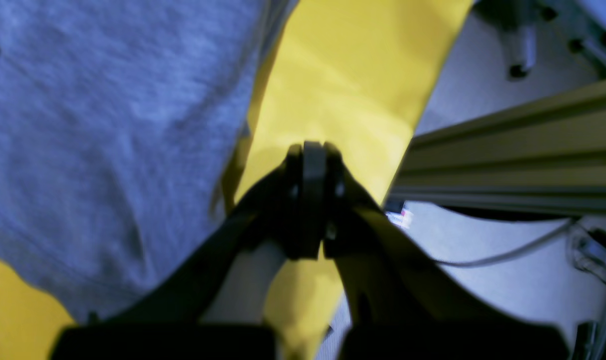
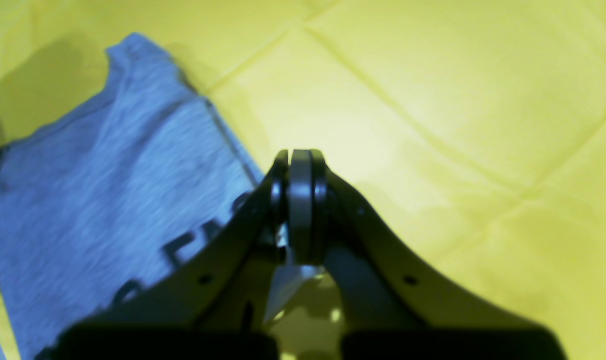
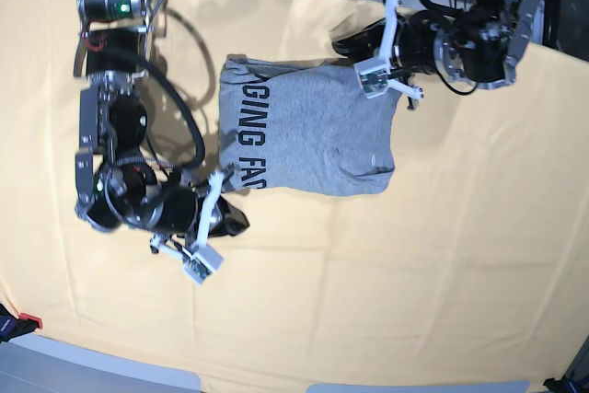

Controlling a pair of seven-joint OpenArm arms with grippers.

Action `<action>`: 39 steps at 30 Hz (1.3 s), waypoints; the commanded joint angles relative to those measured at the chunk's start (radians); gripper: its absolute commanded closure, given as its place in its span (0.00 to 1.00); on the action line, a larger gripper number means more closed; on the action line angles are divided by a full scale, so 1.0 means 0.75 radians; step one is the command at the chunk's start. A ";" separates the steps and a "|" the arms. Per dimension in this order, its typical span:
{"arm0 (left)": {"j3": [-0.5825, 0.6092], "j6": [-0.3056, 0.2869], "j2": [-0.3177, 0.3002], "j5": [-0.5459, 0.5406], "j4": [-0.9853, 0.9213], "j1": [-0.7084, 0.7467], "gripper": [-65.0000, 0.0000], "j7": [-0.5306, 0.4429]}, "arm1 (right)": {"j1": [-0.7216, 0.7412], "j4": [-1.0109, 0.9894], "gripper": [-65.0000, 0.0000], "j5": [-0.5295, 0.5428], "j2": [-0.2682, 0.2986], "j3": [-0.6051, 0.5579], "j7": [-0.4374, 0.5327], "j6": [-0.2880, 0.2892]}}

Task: Layout the t-shirt on the table in an organized manner, then fold the t-shirt properly
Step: 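Grasp opposite sides of the folded shirt with both grippers, then rotate and press the folded shirt flat with both grippers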

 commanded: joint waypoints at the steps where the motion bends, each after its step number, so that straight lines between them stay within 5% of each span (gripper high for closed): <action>1: 0.005 -0.006 0.001 0.011 0.019 -0.012 1.00 -0.049 | 0.059 -0.026 1.00 0.026 0.007 -0.005 0.018 0.007; 15: 0.026 -0.006 0.137 0.155 -0.209 -0.076 1.00 -0.157 | 0.122 -0.328 1.00 -0.058 0.122 -0.293 -0.019 0.007; 26: 0.120 -0.006 0.175 0.244 -0.573 -0.383 1.00 -0.202 | 0.073 -0.323 1.00 0.198 0.195 -0.289 -0.163 0.007; 39: 0.251 -0.006 0.172 0.287 -0.720 -0.757 1.00 -0.196 | -0.166 0.080 1.00 0.246 0.321 -0.289 -0.162 -0.013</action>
